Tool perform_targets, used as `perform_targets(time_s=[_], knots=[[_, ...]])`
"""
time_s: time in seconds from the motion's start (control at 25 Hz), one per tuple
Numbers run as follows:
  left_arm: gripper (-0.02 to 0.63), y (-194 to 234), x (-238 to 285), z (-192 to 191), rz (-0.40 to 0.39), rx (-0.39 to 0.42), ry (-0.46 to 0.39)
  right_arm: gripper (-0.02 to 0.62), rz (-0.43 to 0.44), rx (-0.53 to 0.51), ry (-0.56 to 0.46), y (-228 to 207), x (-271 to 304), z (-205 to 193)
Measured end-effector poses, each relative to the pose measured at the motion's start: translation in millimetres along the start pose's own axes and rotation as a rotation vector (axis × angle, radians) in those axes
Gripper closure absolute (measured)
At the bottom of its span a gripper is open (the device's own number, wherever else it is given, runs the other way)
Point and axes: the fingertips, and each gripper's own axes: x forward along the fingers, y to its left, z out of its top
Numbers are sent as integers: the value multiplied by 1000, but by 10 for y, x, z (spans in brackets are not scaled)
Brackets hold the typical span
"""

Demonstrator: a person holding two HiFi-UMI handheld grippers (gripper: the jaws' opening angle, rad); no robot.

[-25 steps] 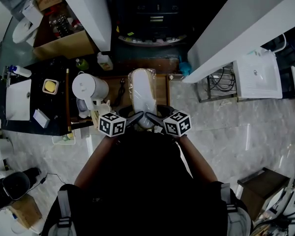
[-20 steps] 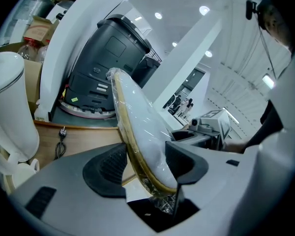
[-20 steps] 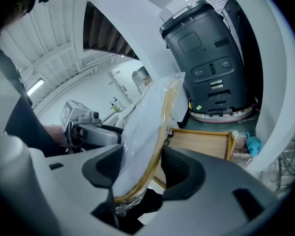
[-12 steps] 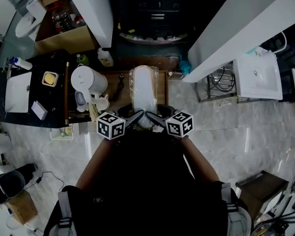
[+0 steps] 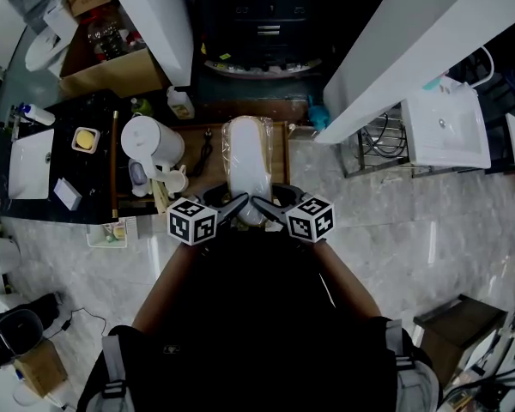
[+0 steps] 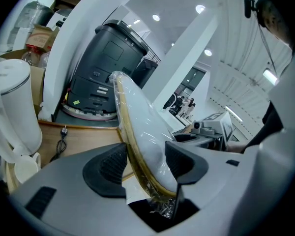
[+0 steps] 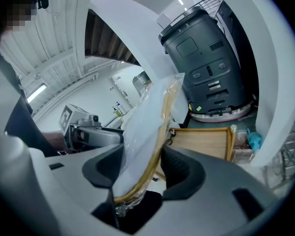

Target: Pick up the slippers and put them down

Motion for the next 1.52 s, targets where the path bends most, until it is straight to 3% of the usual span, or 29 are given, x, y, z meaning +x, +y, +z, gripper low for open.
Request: perform_targets(time_s=[1.52], knots=[[356,48,-40,-161,56,-48,-15,367,53,-44,89,18,70,-118]])
